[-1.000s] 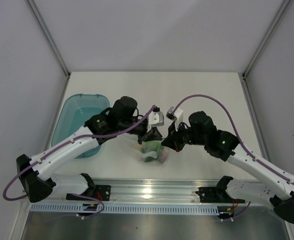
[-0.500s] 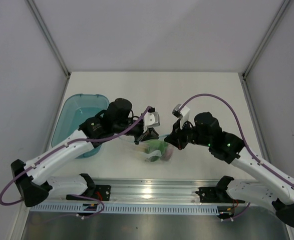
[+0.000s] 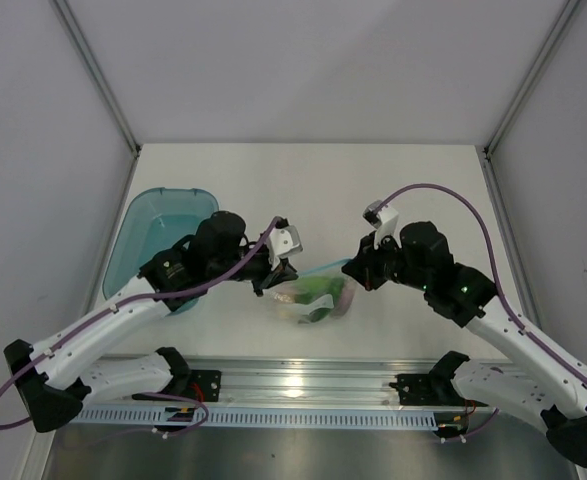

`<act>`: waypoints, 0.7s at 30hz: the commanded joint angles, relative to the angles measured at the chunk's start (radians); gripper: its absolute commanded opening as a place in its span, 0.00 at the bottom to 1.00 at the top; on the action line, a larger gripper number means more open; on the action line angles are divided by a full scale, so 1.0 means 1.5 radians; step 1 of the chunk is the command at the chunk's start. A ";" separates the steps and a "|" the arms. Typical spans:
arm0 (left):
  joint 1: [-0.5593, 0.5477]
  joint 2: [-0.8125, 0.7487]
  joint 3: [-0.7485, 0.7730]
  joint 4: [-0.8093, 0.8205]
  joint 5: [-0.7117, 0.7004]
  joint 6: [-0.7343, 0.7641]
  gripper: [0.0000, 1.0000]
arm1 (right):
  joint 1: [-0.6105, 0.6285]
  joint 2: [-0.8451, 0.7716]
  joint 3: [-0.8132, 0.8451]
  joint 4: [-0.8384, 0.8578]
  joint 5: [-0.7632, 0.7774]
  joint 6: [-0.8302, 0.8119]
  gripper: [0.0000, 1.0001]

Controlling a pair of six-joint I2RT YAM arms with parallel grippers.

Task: Place the food in the zip-top bag and seal the zipper
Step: Zip the zipper food storage bag at the center of the board.

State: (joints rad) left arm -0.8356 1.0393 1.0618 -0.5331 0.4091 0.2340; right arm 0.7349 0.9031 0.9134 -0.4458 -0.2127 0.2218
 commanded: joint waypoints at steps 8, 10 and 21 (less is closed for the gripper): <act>0.040 -0.085 -0.054 -0.058 -0.074 -0.060 0.00 | -0.043 -0.028 -0.008 -0.024 0.071 0.040 0.00; 0.045 -0.094 -0.061 -0.064 -0.076 -0.064 0.00 | -0.048 -0.027 -0.008 -0.029 0.077 0.046 0.00; 0.074 -0.150 -0.084 -0.081 -0.103 -0.074 0.01 | -0.077 -0.036 -0.018 -0.055 0.116 0.075 0.00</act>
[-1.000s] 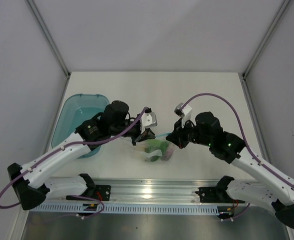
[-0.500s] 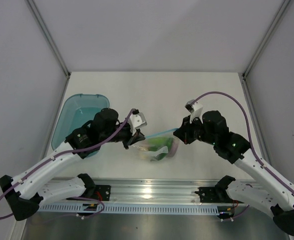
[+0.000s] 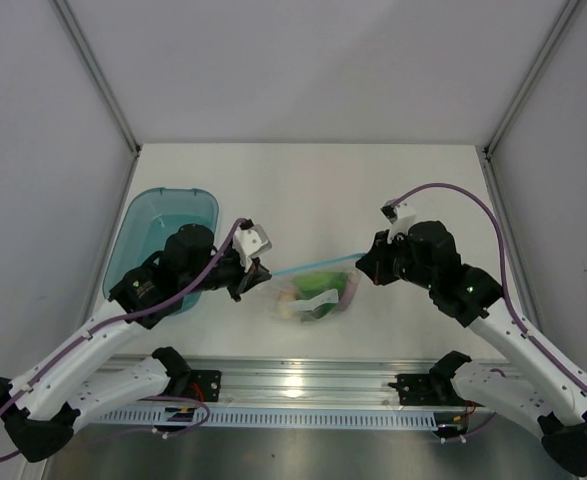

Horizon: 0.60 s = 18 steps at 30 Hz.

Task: Place the food in the zip-top bag and seal the zipper
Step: Zip the zipper food storage bag at the center of the board.

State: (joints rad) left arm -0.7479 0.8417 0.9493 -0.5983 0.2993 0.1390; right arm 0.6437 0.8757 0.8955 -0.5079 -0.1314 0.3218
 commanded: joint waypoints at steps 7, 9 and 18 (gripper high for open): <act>0.050 -0.023 -0.018 -0.049 -0.032 -0.022 0.01 | -0.028 -0.021 -0.005 -0.020 0.074 0.014 0.00; 0.053 -0.025 -0.021 -0.048 -0.033 -0.023 0.00 | -0.032 -0.020 -0.008 -0.023 0.075 0.015 0.00; 0.068 -0.029 -0.033 -0.043 -0.038 -0.031 0.01 | -0.040 -0.019 -0.023 -0.017 0.069 0.021 0.00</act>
State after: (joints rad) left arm -0.6662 0.8192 0.9134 -0.6346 0.2852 0.1047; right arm 0.6033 0.8631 0.8650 -0.5190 -0.0891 0.3504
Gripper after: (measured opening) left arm 0.025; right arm 0.002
